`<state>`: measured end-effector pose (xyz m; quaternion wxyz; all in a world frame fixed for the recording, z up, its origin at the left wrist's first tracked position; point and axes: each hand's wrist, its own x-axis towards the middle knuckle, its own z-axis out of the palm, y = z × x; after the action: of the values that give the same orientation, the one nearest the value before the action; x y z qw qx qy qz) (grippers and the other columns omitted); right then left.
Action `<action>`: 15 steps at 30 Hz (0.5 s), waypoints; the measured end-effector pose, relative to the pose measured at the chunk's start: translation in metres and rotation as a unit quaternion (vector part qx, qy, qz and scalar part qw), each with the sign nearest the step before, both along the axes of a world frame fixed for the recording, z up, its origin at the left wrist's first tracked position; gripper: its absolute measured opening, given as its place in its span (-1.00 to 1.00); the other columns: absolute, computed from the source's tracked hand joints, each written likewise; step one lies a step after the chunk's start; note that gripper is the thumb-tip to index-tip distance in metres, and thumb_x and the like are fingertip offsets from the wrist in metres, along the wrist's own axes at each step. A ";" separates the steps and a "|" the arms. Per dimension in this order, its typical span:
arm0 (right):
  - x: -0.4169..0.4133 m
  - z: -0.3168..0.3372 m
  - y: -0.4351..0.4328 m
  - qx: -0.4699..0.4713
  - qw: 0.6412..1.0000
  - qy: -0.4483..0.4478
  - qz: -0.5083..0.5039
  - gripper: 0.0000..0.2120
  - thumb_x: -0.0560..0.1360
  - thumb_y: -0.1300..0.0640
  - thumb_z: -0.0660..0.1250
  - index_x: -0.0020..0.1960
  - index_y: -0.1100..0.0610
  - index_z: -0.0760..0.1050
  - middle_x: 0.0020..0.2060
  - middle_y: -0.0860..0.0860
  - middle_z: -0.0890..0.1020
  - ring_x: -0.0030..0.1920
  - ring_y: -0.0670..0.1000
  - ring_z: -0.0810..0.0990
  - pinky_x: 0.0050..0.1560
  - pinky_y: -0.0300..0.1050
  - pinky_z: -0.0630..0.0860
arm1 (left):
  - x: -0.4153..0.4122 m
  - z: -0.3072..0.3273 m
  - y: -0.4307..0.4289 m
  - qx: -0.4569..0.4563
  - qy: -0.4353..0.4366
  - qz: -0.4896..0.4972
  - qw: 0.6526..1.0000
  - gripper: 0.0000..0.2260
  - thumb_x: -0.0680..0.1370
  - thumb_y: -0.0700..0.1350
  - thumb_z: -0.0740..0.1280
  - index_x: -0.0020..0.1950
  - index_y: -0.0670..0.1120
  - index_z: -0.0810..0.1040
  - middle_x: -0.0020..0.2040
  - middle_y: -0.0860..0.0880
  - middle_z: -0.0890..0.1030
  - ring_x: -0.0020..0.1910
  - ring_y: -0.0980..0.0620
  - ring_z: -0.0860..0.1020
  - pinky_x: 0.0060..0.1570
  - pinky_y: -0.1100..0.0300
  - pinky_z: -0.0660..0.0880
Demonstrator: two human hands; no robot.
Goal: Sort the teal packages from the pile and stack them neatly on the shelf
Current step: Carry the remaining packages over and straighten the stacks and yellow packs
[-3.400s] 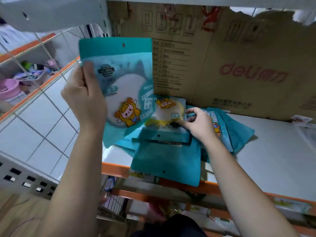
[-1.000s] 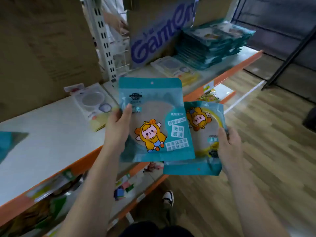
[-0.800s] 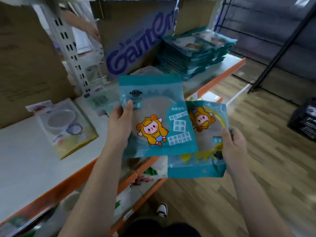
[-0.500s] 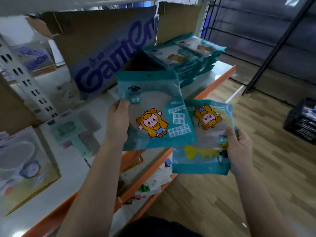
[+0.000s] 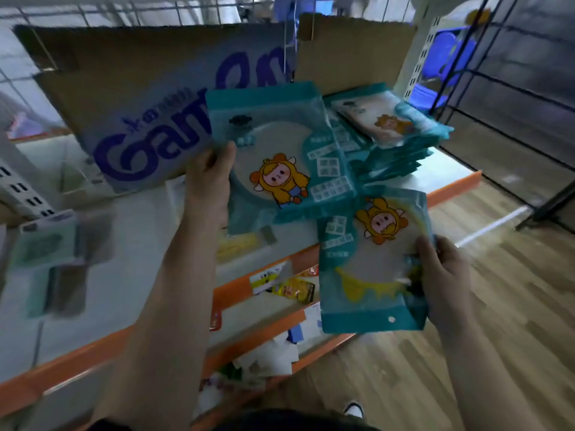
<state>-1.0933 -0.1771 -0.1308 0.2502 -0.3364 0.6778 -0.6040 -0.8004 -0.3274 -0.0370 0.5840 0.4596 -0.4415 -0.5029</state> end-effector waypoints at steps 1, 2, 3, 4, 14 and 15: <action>-0.015 0.002 -0.007 0.004 1.000 0.003 0.020 -0.77 0.55 -0.14 0.27 -0.07 0.00 0.57 -0.30 -0.08 0.66 -0.40 -0.12 0.59 -0.47 -0.24 0.49 | -0.009 0.005 -0.006 0.001 -0.009 0.016 1.000 -0.87 0.60 -0.05 0.31 -0.04 -0.08 0.58 -0.09 -0.05 0.66 -0.11 0.02 0.65 -0.09 0.13 0.60; -0.028 0.004 -0.014 0.007 0.999 0.000 0.037 -0.77 0.55 -0.14 0.28 -0.05 0.00 0.57 -0.30 -0.07 0.66 -0.41 -0.12 0.59 -0.48 -0.24 0.50 | -0.018 0.010 -0.013 0.007 -0.019 0.033 0.999 -0.85 0.59 -0.03 0.33 -0.07 -0.08 0.59 -0.13 -0.03 0.66 -0.14 0.04 0.65 -0.12 0.14 0.60; -0.041 0.006 -0.020 0.009 0.999 -0.005 0.053 -0.77 0.56 -0.14 0.28 -0.04 0.00 0.57 -0.29 -0.07 0.66 -0.42 -0.12 0.59 -0.49 -0.24 0.50 | -0.027 0.015 -0.021 0.016 -0.028 0.050 0.998 -0.84 0.58 -0.01 0.35 -0.11 -0.08 0.59 -0.15 -0.03 0.67 -0.16 0.04 0.66 -0.12 0.14 0.60; -0.051 0.008 -0.027 0.009 0.997 -0.011 0.073 -0.77 0.56 -0.14 0.28 -0.03 0.00 0.56 -0.28 -0.07 0.67 -0.43 -0.11 0.60 -0.49 -0.24 0.51 | -0.035 0.019 -0.029 0.021 -0.030 0.065 0.997 -0.83 0.56 -0.01 0.37 -0.14 -0.08 0.59 -0.18 -0.01 0.67 -0.19 0.06 0.66 -0.14 0.14 0.61; -0.105 0.006 -0.070 0.021 0.975 -0.024 0.221 -0.77 0.54 -0.15 0.29 -0.05 0.01 0.57 -0.18 0.07 0.69 -0.25 0.06 0.68 -0.29 -0.05 0.62 | -0.074 0.024 -0.096 0.036 -0.315 0.149 0.937 -0.68 0.42 0.05 0.50 0.05 -0.13 0.67 -0.14 -0.01 0.65 -0.23 0.11 0.59 -0.32 0.32 0.45; -0.106 0.005 -0.073 0.025 0.972 -0.026 0.231 -0.77 0.54 -0.14 0.29 -0.05 0.01 0.56 -0.19 0.08 0.69 -0.25 0.08 0.68 -0.29 -0.02 0.63 | -0.074 0.024 -0.097 0.042 -0.339 0.157 0.927 -0.66 0.41 0.08 0.51 0.04 -0.12 0.68 -0.18 0.01 0.63 -0.25 0.12 0.57 -0.37 0.34 0.39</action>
<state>-1.1991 -0.2499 -0.1259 0.4086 -0.4618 0.5903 -0.5210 -0.8748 -0.4242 -0.0134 0.4507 0.6903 -0.5137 -0.2376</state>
